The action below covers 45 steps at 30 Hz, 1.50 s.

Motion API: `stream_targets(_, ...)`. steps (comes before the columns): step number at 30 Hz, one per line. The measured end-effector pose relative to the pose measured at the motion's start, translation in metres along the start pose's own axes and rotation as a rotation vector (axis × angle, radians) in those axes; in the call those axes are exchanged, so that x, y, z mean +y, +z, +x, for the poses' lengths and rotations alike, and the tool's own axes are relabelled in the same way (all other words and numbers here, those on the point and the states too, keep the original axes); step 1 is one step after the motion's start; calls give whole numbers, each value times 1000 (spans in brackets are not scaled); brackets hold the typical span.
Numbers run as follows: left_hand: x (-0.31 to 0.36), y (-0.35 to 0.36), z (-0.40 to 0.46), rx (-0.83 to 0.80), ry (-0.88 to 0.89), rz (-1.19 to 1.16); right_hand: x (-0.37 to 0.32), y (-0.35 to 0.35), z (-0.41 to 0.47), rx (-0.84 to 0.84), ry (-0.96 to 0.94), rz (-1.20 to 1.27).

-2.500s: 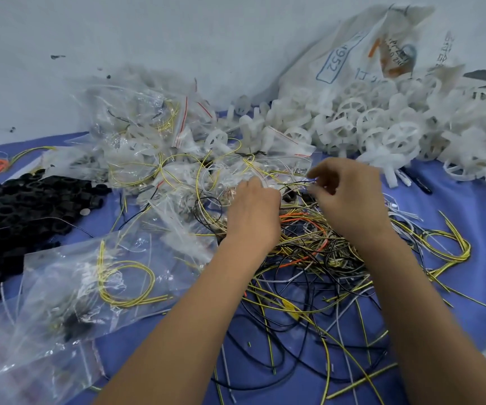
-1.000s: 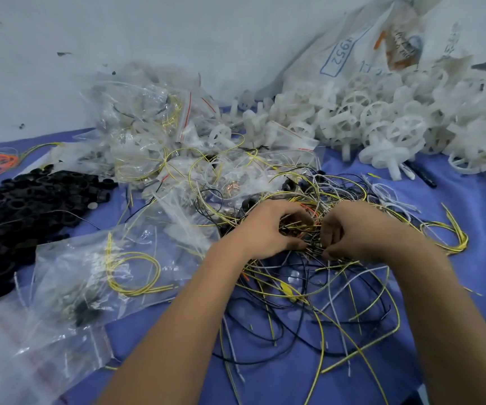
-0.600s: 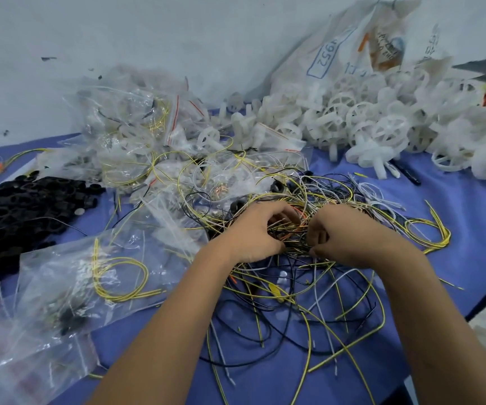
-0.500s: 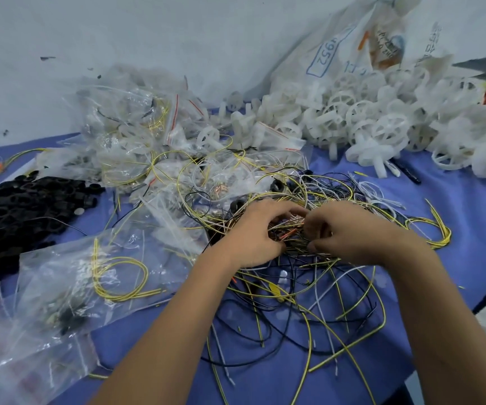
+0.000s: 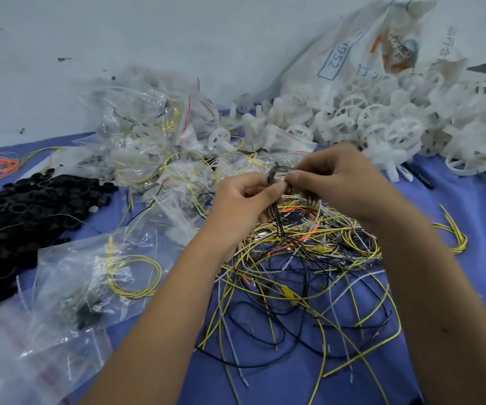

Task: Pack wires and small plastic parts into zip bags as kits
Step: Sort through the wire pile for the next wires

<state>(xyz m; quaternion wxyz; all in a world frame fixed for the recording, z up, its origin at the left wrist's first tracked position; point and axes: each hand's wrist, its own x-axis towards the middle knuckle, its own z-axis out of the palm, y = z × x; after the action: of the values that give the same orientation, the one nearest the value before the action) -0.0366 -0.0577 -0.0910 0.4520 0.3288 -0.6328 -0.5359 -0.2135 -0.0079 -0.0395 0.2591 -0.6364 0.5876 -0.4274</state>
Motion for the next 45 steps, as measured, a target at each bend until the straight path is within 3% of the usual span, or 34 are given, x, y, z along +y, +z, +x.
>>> stream_targets(3,-4,-20,-7,219,-63,-156,3,25,4,-14,92,-18)
stream_targets(7,-10,-47,-23,436,-107,-378,-3,76,7,-95,164,184)
stream_targets(9,-15,-55,-32,508,-96,-430,-9,102,6,-148,169,295)
stream_targets(12,-21,-64,-37,572,-68,-469,-14,131,6,-64,147,487)
stream_targets(14,-23,-73,-37,561,-37,-403,-14,142,8,7,135,558)
stream_targets(19,-37,-86,-41,594,64,188,-3,145,11,237,149,654)
stream_targets(23,-47,-82,-44,686,-37,602,8,144,10,290,135,512)
stream_targets(25,-49,-83,-44,730,-73,647,12,145,9,288,117,442)
stream_targets(28,-49,-90,-44,809,-83,513,12,147,8,265,94,362)
stream_targets(33,-49,-100,-39,745,-184,123,7,152,4,220,20,374)
stream_targets(37,-45,-109,-39,697,-126,57,6,154,1,179,-69,239)
stream_targets(42,-35,-117,-41,664,13,-34,11,153,3,195,-220,-222)
stream_targets(45,-33,-119,-41,642,82,-3,9,152,2,213,-229,-221)
